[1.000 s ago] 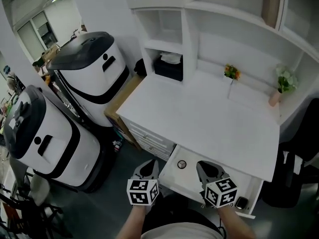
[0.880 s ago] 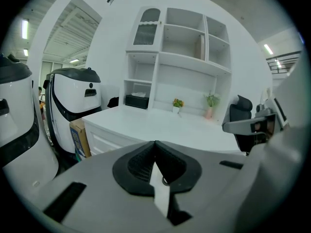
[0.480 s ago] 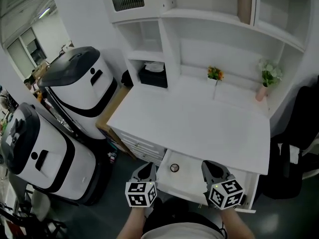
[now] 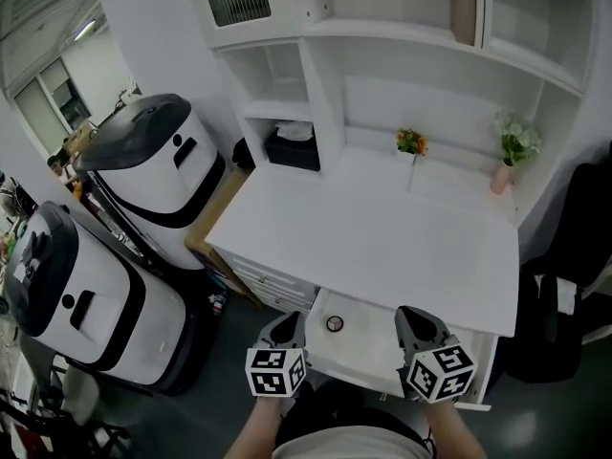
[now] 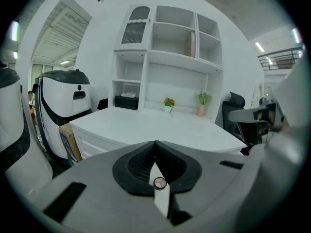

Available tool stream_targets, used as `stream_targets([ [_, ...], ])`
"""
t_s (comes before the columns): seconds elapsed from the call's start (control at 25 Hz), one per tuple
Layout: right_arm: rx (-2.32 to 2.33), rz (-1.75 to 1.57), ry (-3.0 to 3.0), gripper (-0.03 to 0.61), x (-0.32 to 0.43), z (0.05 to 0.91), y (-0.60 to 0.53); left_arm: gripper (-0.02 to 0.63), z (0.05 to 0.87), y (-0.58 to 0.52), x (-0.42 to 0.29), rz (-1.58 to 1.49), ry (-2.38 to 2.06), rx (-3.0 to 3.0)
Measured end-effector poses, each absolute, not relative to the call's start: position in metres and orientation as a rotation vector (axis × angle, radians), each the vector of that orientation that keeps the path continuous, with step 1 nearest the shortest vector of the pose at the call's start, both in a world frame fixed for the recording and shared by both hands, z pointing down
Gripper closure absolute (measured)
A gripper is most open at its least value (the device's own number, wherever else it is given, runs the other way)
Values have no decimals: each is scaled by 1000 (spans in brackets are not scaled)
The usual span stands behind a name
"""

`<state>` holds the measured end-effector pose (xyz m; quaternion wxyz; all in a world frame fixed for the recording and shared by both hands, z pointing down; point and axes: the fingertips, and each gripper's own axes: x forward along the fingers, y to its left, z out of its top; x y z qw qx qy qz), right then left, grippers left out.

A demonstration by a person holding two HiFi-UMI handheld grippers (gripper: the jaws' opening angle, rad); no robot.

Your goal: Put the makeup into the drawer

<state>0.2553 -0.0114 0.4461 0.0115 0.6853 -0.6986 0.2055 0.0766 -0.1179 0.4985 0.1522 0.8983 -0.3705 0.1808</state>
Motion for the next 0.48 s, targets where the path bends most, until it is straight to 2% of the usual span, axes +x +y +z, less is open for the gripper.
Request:
stream_targets([
  [0.48,1973,648,-2266,577,228,453,-37,611,496,-113,64,526,-1113,2552],
])
